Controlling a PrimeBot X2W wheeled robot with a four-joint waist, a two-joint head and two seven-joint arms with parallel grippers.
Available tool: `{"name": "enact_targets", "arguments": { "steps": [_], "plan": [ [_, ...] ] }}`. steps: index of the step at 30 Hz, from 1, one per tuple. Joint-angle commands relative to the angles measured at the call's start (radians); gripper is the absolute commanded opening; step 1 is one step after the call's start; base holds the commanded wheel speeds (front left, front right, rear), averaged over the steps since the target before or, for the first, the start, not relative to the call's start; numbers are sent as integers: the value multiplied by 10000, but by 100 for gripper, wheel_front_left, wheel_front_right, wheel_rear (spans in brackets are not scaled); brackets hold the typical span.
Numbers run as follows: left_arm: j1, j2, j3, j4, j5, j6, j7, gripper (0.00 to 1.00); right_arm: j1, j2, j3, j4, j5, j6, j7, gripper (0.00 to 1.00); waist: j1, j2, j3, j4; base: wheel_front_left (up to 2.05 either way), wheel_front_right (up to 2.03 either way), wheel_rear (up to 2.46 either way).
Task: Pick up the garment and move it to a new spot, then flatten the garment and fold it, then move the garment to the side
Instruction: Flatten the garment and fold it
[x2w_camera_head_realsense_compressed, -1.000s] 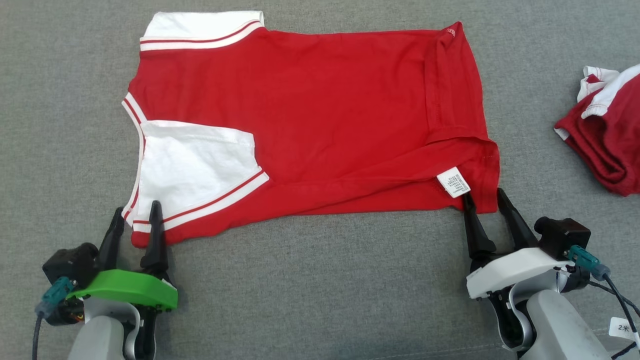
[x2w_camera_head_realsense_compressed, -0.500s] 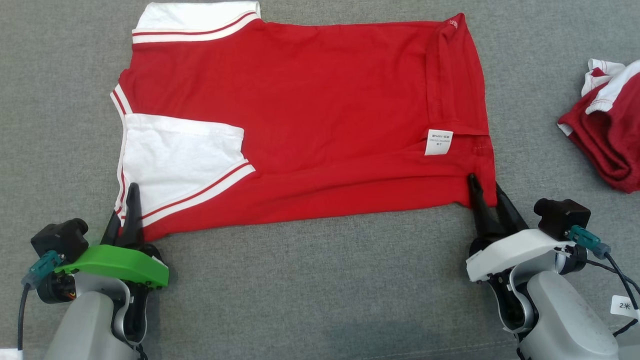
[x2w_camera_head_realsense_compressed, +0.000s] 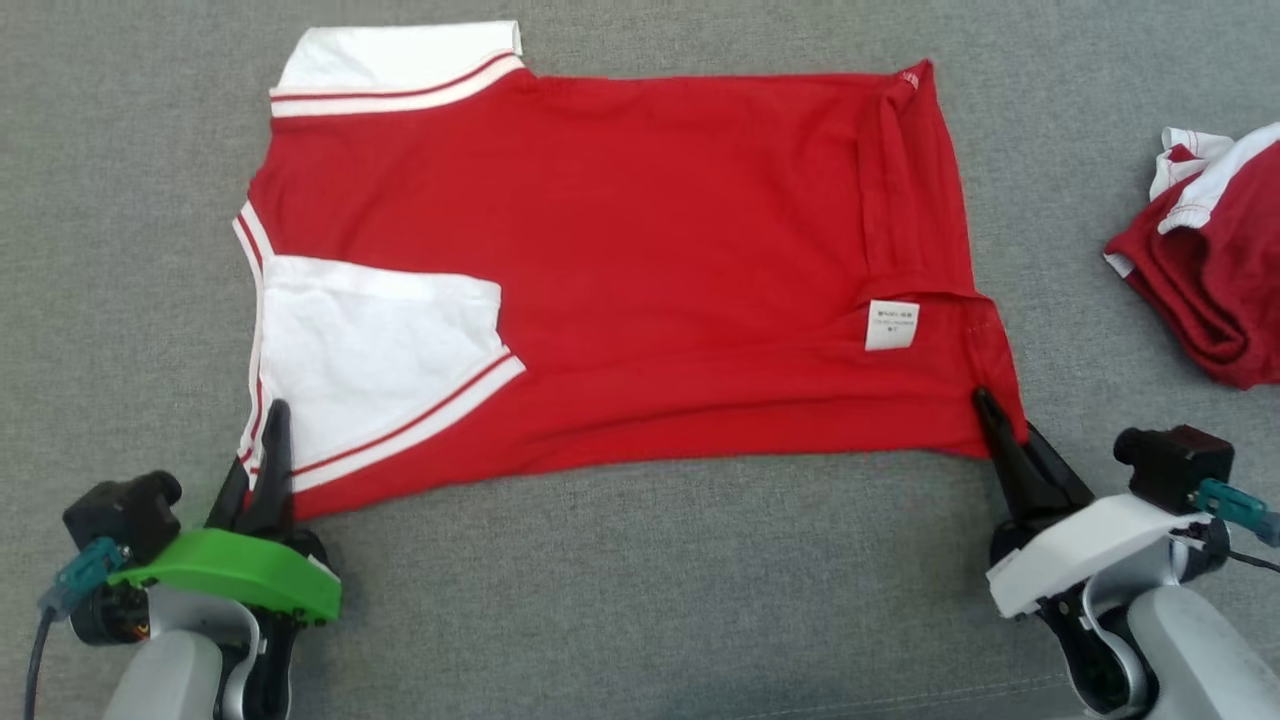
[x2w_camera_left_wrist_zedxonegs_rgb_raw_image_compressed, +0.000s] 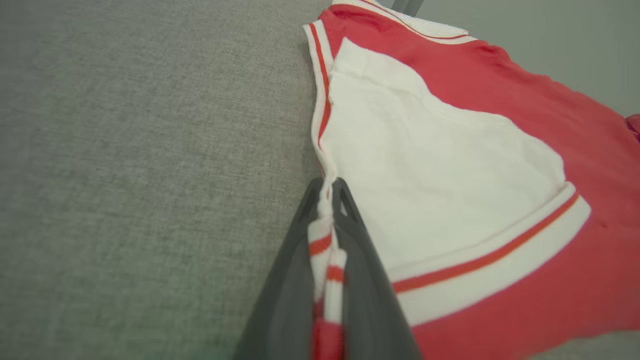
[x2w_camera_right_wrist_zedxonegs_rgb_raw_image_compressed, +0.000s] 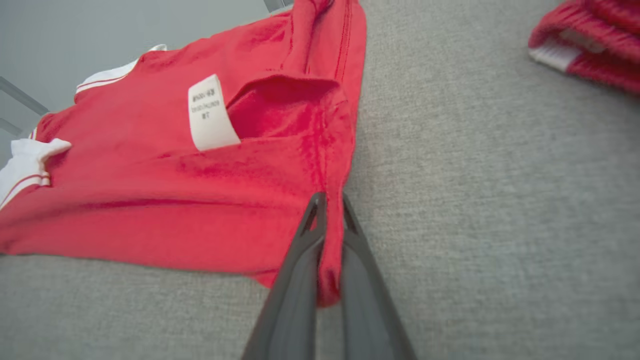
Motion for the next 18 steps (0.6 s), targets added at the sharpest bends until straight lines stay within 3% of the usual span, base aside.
{"name": "enact_targets", "arguments": {
  "steps": [1,8,14,15,16,17,18],
  "plan": [
    [575,156,67,-622,-39,273,165,0,471,-244,-219,-392,83,-4,204,0,-2,0,-162,-2,0,0,0],
    [2621,439,187,-3622,-153,1364,1153,0,1976,-828,-1100,-1558,-19,-12,1112,0,-2,0,-447,91,0,0,0],
    [3511,219,-157,-4825,-267,1890,1973,0,2066,-529,-1291,-1346,-121,-10,1271,0,-2,0,-440,122,0,0,0],
    [3505,177,-215,-4819,-216,1906,1986,39,1983,-518,-1299,-1232,-204,-10,1223,0,-2,0,-434,134,0,0,0],
    [3450,136,-267,-4763,-158,1919,1973,100,1917,-476,-1300,-1126,-246,-10,1148,40,-2,0,-433,149,0,0,0],
    [3284,66,-383,-4631,-15,1885,1837,100,1829,-356,-1358,-960,-366,-10,949,100,-2,0,-449,156,0,0,0],
    [3284,66,-383,-4631,-15,1885,1837,100,1829,-356,-1358,-960,-366,-10,949,100,-2,0,-449,156,0,0,0]
  ]
}}
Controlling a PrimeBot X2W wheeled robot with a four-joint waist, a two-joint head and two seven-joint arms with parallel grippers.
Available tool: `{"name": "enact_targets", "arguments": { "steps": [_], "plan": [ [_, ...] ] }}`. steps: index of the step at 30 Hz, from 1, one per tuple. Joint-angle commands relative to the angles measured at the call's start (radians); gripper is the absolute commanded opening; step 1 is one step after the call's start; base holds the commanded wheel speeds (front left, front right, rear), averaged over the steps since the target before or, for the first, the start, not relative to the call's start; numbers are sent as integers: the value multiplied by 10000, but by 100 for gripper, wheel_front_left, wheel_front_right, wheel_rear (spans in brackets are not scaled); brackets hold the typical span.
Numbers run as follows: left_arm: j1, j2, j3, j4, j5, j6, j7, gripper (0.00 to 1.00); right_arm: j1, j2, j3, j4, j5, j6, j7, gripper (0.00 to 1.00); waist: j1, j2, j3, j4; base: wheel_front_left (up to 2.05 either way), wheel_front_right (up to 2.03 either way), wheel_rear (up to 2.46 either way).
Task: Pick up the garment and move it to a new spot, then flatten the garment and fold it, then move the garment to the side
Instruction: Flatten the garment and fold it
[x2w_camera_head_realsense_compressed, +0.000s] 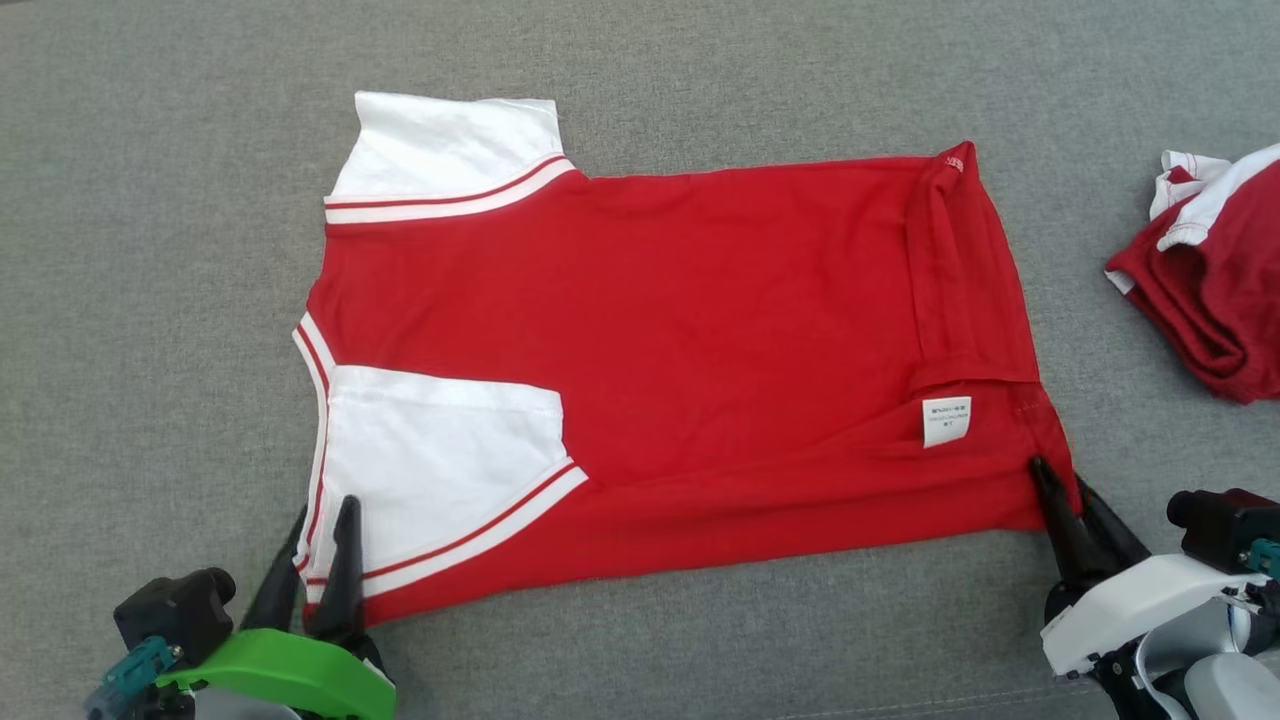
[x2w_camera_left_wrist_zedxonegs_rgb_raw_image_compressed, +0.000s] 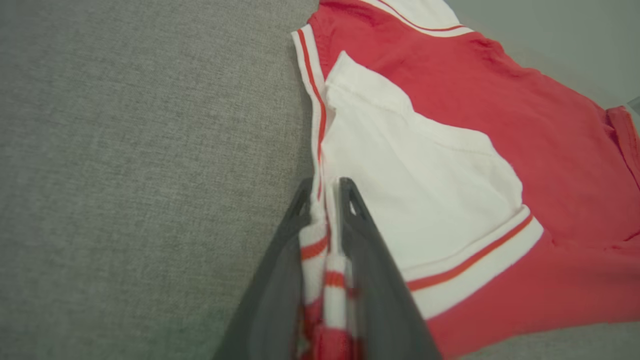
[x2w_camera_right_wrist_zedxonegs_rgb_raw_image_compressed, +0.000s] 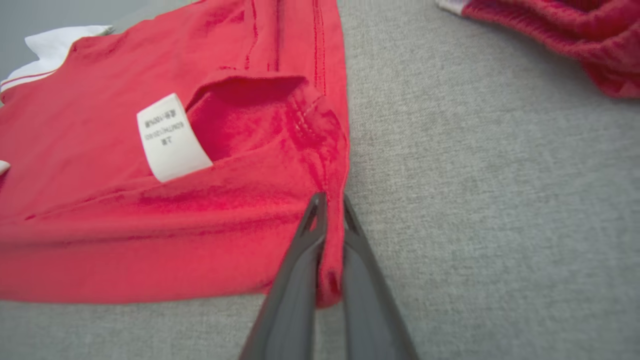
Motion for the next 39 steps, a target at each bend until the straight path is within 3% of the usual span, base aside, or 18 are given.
{"name": "enact_targets", "arguments": {
  "steps": [1,10,15,22,27,32,39],
  "plan": [
    [-211,-7,10,57,225,8,-205,100,-112,55,-117,76,-164,-18,-184,100,-1,0,-23,-10,0,0,0],
    [-1043,-52,458,127,1361,269,-2047,100,-580,852,-1378,-842,-1985,-15,-1540,100,-1,0,-329,-208,0,0,0],
    [-1490,86,598,1,1876,352,-2219,100,-806,1297,-1563,-1890,-2740,-16,-1665,100,-1,0,-495,-220,0,0,0],
    [-1626,140,463,-72,2062,437,-2119,100,-887,1573,-1467,-2214,-2991,-16,-1433,100,-1,0,-519,-158,0,0,0],
    [-2493,250,141,-299,2276,123,-2040,100,-977,1614,-1472,-2271,-2913,-15,-1412,100,-1,0,-329,-50,0,0,0],
    [-4458,325,-299,-207,2498,-357,-1367,100,-1262,1634,-1262,-2381,-2859,-15,-1340,100,-1,0,55,-175,0,0,0],
    [-7405,343,-875,2002,2086,-1436,316,100,-1820,1662,-791,-2196,-2701,-16,-1399,100,-1,0,865,-690,0,0,0]
  ]
}}
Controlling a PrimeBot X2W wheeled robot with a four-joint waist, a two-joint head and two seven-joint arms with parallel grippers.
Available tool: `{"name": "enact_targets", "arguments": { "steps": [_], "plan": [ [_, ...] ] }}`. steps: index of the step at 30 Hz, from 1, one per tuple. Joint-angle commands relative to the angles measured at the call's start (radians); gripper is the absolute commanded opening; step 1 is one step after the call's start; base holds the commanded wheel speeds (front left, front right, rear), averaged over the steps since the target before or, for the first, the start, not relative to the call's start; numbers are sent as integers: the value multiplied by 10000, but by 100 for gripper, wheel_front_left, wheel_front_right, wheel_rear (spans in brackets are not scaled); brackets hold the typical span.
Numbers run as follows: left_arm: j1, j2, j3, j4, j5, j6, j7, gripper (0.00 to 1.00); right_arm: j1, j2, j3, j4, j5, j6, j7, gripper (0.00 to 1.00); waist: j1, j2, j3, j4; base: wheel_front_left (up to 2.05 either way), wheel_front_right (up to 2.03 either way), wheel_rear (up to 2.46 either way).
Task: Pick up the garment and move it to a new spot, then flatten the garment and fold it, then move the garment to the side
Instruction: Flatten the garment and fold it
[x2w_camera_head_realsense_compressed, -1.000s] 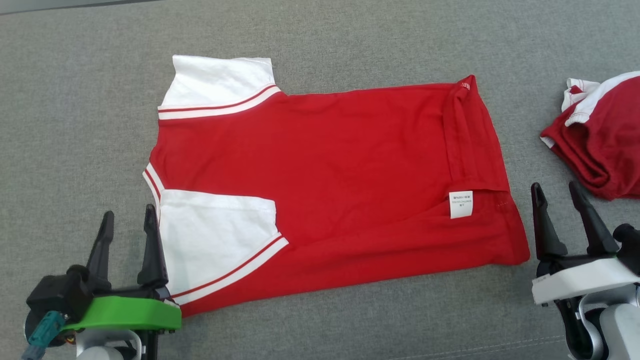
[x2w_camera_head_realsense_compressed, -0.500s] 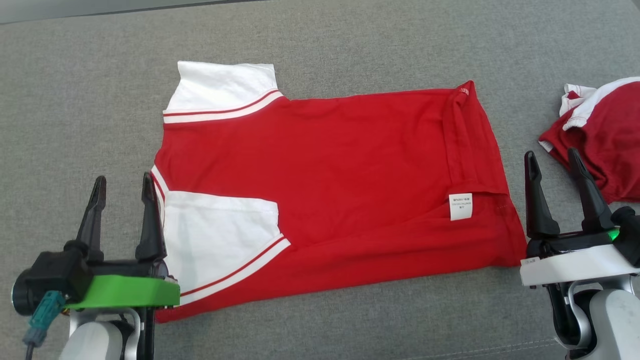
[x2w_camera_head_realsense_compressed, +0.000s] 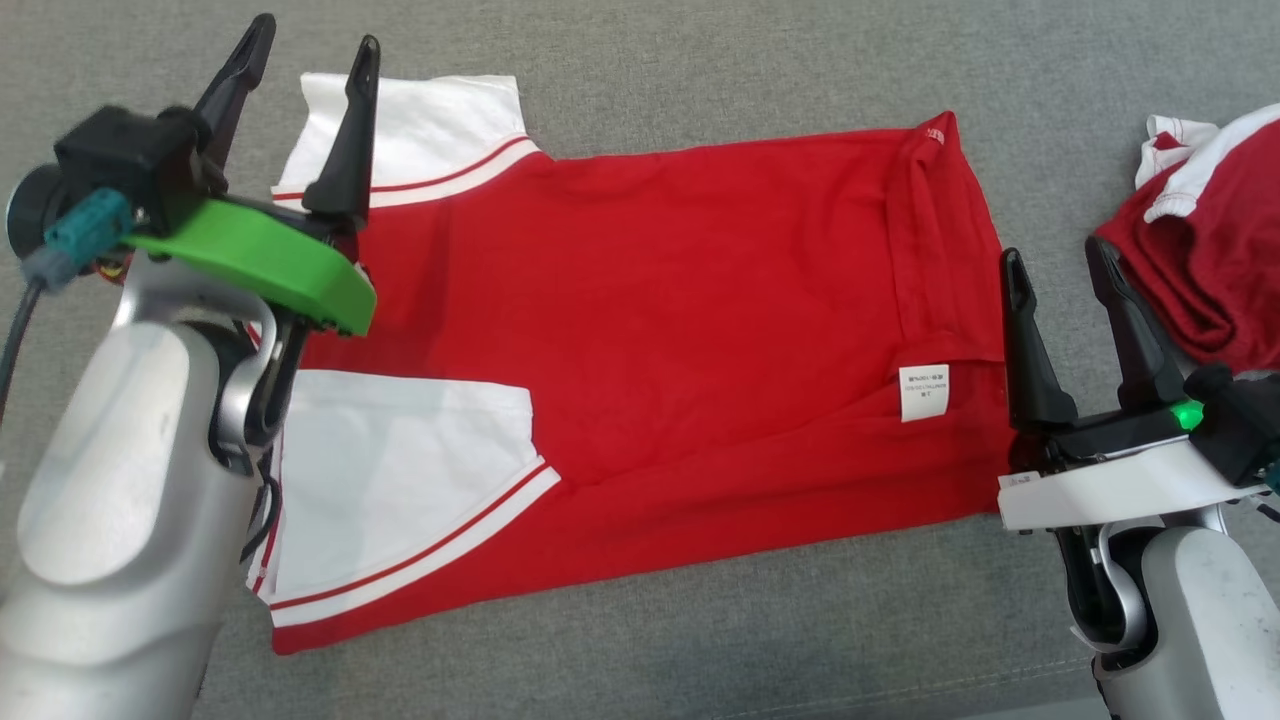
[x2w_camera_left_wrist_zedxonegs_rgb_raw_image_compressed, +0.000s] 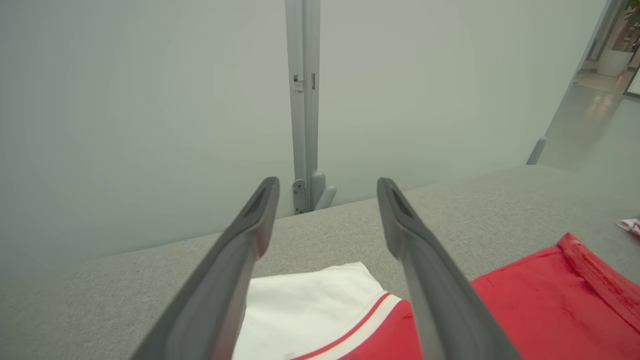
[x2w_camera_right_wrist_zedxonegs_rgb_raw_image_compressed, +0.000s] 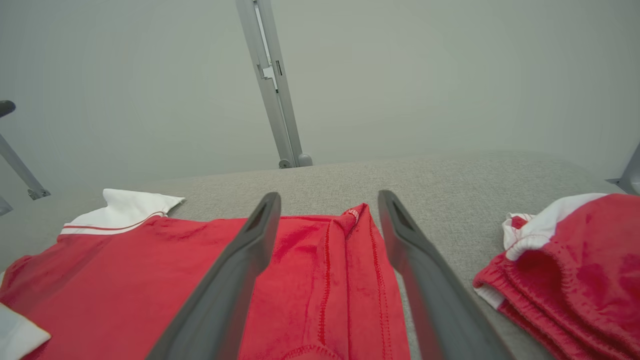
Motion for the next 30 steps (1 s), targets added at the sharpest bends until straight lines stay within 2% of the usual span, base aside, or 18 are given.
{"name": "enact_targets", "arguments": {
  "steps": [1,4,5,10,16,21,22,24,25,30],
  "plan": [
    [-537,27,-58,585,-156,-206,246,100,-190,18,58,87,71,-13,-59,100,0,0,505,-409,0,0,0],
    [-1504,12,-237,1959,-397,-519,721,100,-385,51,191,228,122,-15,-146,100,0,0,840,-619,0,0,0],
    [-1504,12,-237,1959,-397,-519,721,100,-385,51,191,228,122,-15,-146,100,0,0,840,-619,0,0,0],
    [-2697,70,-602,4016,-736,-825,1311,100,-654,105,407,488,240,-15,-250,100,0,0,1241,-896,0,0,0],
    [-3432,86,-1049,5797,-1252,-918,1896,100,-854,96,506,758,351,-13,-370,100,0,0,1443,-1016,0,0,0],
    [-3566,17,-1355,6718,-1695,-916,2279,100,-1013,-60,404,911,428,-15,-406,100,0,0,1449,-994,0,0,0],
    [-3608,19,-1415,6847,-1724,-917,2283,93,-1087,-95,380,928,456,-15,-412,100,0,0,1444,-985,0,0,0],
    [-3652,-17,-1571,7005,-1938,-917,2331,5,-1254,-200,327,992,493,-13,-417,100,0,0,1436,-967,0,0,0],
    [-3661,-9,-1655,7091,-1991,-919,2367,0,-1341,-260,308,1040,516,-13,-415,100,0,0,1434,-961,0,0,0],
    [-3911,23,-1830,7356,-2055,-921,1694,0,-2168,-630,246,1417,727,-15,-290,100,0,0,1421,-922,0,0,0]
  ]
}}
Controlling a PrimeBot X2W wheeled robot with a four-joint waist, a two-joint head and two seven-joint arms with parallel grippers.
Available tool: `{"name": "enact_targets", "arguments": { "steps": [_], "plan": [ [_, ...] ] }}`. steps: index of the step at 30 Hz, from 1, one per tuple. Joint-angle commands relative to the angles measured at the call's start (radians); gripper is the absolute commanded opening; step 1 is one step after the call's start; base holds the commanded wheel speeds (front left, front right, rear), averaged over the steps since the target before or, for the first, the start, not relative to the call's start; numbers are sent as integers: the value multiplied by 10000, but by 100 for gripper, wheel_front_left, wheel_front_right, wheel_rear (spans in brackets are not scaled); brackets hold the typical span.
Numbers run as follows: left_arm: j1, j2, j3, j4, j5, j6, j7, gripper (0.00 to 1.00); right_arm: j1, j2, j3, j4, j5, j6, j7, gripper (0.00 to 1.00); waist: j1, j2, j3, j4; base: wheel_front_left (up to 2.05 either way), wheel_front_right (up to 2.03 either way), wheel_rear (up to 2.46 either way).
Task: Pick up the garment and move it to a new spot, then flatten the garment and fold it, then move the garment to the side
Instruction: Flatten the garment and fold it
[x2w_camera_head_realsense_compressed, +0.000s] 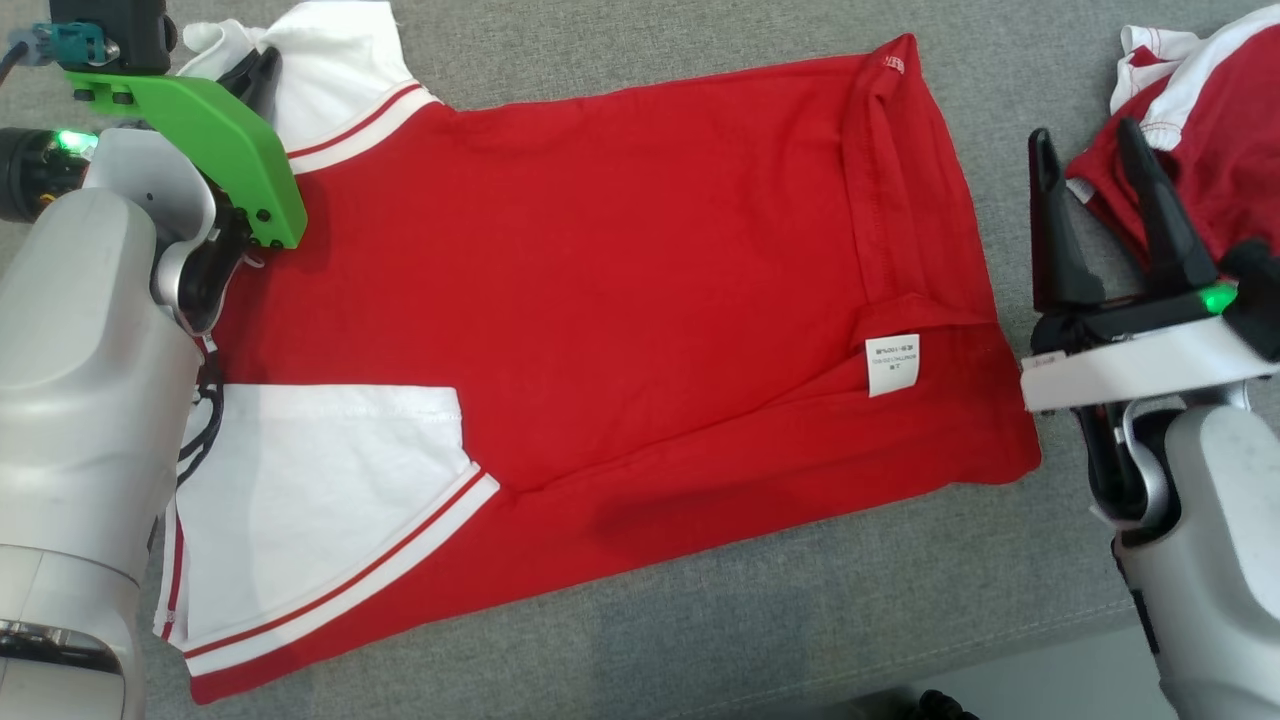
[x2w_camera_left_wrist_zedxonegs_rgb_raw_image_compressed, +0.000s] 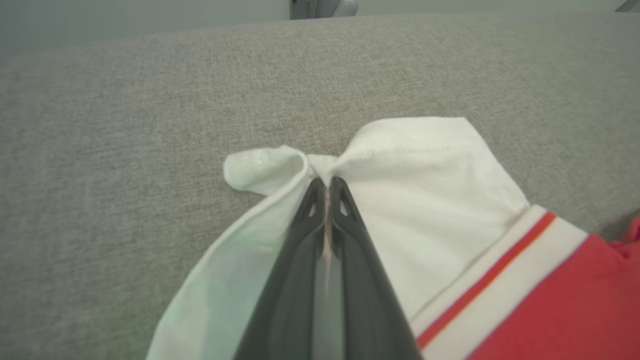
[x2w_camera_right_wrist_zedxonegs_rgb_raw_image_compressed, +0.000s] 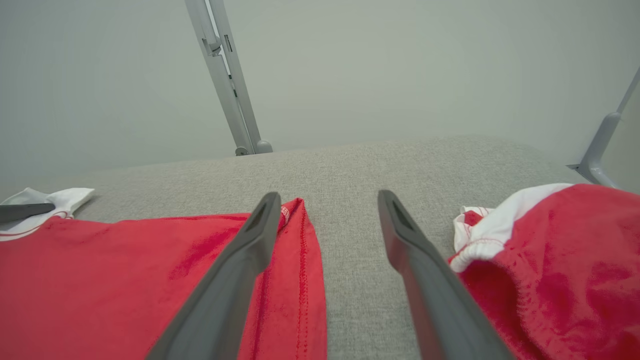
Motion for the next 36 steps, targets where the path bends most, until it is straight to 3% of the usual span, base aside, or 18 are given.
{"name": "enact_targets", "arguments": {
  "steps": [1,10,21,22,23,24,30,36],
  "plan": [
    [-51,-29,-139,213,-26,-20,-195,0,-522,-211,-20,224,132,-11,70,100,0,0,-6,38,0,0,0],
    [-559,-519,-767,267,-220,-21,-1042,0,-2568,-1227,1085,2269,787,-8,692,100,0,0,65,671,0,0,0],
    [-784,-755,-1518,153,-534,-22,-1760,0,-3816,-1738,2835,4115,1694,-10,1157,100,0,0,190,1133,0,0,0],
    [-813,-755,-1573,141,-560,-20,-1823,0,-3921,-1785,2959,4215,1781,-10,1204,76,0,0,194,1158,0,0,0],
    [-839,-752,-1686,132,-636,-21,-1976,0,-4123,-1903,3144,4375,1952,-10,1318,30,0,0,184,1201,0,0,0],
    [-855,-748,-1728,136,-659,-21,-2045,0,-4206,-1951,3204,4429,2058,-10,1391,0,0,0,174,1217,0,0,0],
    [-1037,-640,-1808,134,-748,-21,-2723,0,-4581,-2296,3593,4410,2706,-10,1824,0,0,0,74,1260,0,0,0],
    [-1187,-531,-1740,-79,-604,38,-3486,0,-4716,-2602,3448,3890,3076,-10,1600,0,0,0,-72,1285,0,0,0]
  ]
}}
